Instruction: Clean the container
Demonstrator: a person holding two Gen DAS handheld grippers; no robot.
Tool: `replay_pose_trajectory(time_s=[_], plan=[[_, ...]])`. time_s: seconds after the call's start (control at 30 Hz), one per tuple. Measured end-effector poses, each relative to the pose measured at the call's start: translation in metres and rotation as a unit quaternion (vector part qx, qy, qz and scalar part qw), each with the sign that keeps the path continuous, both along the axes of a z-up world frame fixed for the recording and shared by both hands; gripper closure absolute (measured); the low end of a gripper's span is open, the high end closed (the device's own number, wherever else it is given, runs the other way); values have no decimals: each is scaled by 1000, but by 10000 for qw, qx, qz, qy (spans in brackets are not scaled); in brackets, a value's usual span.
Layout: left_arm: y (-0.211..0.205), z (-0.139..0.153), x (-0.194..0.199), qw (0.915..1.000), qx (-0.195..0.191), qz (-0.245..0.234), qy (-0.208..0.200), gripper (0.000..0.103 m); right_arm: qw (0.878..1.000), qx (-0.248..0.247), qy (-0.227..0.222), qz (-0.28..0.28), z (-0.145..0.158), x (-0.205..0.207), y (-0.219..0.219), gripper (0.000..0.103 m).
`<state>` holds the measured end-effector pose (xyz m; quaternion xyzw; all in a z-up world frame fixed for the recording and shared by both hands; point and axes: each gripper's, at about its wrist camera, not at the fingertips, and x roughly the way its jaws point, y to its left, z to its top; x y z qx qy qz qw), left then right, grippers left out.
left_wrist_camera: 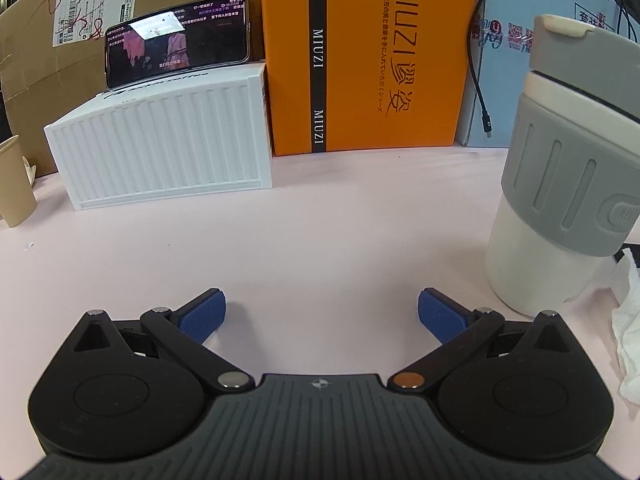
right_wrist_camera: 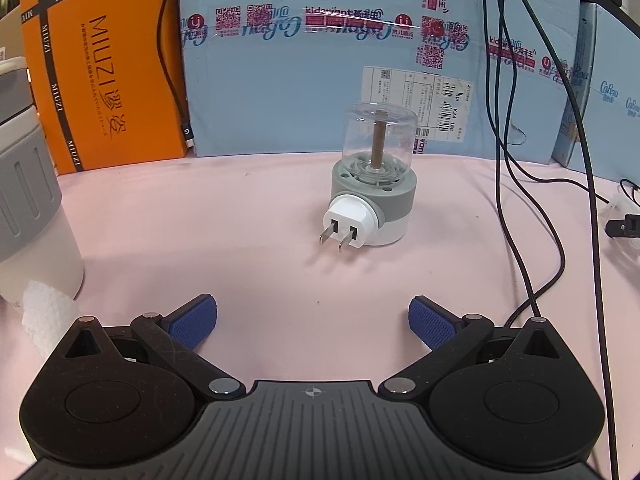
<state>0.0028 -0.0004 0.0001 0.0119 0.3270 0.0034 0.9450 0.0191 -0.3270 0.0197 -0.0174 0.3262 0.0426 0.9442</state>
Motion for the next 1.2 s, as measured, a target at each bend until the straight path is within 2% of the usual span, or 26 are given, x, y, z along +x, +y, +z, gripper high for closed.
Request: replay_pose_trajectory(time_s=[1.2], plan=[[-2,-4,0,10000,36,-8,-32,0,10000,12,-8,-8,-2,-2,2,0]])
